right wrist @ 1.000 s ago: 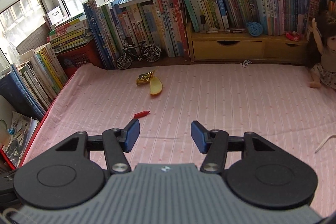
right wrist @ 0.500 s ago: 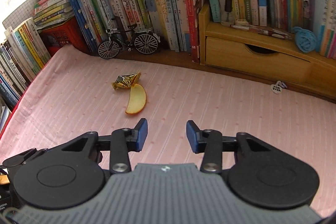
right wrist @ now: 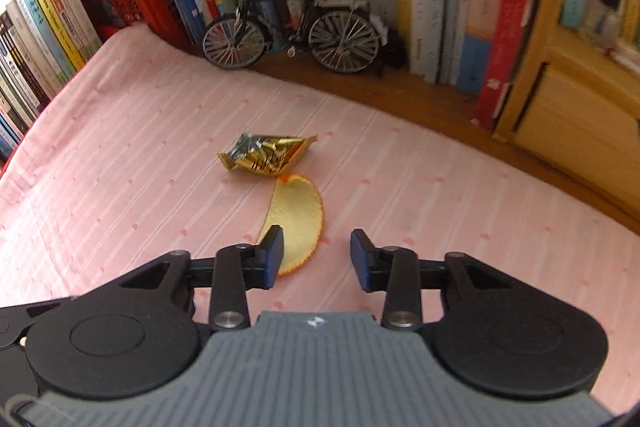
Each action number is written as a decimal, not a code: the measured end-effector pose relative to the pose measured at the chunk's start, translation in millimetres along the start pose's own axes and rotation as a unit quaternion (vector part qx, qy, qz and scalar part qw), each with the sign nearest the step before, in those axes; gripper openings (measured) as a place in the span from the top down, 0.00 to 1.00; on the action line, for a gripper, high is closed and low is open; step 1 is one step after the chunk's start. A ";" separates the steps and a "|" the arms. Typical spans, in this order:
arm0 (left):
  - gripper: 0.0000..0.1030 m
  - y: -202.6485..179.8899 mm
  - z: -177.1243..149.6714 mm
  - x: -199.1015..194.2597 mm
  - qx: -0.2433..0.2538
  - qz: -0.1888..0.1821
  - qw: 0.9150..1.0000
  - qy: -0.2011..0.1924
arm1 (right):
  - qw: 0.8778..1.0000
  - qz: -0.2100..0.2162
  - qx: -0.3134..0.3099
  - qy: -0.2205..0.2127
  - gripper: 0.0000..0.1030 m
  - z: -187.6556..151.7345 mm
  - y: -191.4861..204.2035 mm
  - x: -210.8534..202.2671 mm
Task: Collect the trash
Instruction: 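Grasp the gold foil wrapper with the right tool while the left tool grasps the apple slice, then grasp the red crayon with the left tool, then carry the crayon and gold wrapper down to the black bin and open both tools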
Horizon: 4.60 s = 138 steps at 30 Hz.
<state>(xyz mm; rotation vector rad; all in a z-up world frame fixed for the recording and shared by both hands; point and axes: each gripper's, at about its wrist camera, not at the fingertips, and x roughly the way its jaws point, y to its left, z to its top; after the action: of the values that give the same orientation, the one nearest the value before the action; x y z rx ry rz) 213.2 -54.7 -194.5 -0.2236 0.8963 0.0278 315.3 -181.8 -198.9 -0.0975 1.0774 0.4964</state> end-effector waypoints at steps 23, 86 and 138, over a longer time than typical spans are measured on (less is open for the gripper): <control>0.89 21.6 -18.0 -34.1 -0.015 0.011 1.000 -0.004 | 0.970 -0.041 -0.229 -0.069 0.35 52.7 51.6 6.6; 0.60 -27.3 -20.9 -16.8 0.020 0.007 0.999 0.026 | 0.984 0.038 0.154 -0.079 0.78 -8.3 -50.4 -55.8; 0.60 99.3 -255.1 -381.2 -0.006 0.040 0.999 0.031 | 0.990 0.042 0.128 -0.050 0.78 -302.1 186.5 -269.9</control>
<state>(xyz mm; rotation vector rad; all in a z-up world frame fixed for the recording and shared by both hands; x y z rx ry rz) -233.7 16.5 -70.2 -0.2011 0.9668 0.1002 -114.4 -203.1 -81.3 0.1965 1.0406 0.4298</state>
